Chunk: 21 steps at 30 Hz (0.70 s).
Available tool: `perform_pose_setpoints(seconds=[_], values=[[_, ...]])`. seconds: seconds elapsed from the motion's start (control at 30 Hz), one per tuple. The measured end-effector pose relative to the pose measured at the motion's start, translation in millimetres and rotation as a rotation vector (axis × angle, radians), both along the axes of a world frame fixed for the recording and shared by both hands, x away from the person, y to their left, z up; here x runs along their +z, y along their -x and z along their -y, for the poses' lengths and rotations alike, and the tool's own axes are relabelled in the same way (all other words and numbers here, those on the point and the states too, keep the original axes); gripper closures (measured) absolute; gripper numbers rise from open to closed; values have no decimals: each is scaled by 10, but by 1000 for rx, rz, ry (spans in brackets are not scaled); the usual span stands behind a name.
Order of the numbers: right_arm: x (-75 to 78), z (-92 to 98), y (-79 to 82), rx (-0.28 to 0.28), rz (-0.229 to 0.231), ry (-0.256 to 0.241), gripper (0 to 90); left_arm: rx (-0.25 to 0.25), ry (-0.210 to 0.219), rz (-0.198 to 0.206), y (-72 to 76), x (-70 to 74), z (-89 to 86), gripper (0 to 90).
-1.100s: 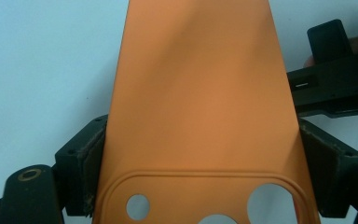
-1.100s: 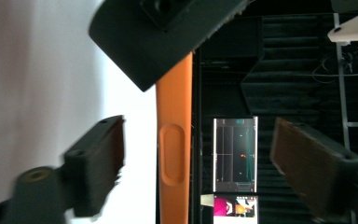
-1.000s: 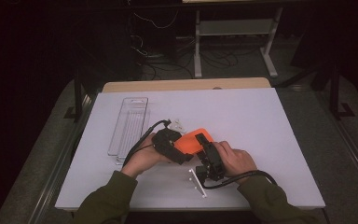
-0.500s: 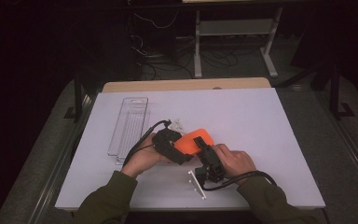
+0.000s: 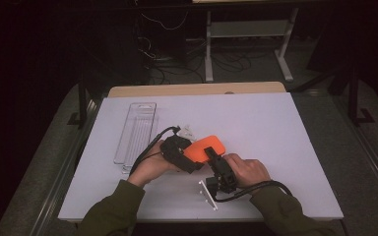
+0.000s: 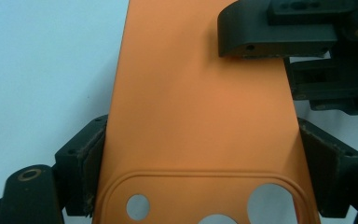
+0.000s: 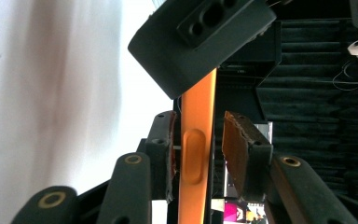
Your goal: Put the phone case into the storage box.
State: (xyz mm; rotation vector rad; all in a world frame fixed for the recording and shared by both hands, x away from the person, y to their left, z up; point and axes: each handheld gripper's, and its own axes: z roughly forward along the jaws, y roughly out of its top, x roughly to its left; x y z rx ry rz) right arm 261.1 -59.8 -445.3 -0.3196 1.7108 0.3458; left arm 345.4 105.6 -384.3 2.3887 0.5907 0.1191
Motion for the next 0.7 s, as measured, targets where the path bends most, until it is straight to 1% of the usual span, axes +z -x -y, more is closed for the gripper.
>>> perform_pose_setpoints(seconds=[0.37,0.53,0.6,0.63,0.7], values=[[2,3,-3,-8,-11,4,730,-1,7,3,4,-1,3,154],[4,-1,-2,-13,-16,4,747,3,8,-2,4,-2,5,154],[5,-2,-4,-12,-9,10,757,1,6,-5,0,1,1,154],[5,-1,-3,-10,-9,9,763,-9,-4,-1,-7,3,-7,154],[5,2,-2,-10,-3,4,779,-4,5,-10,-7,4,-5,152]])
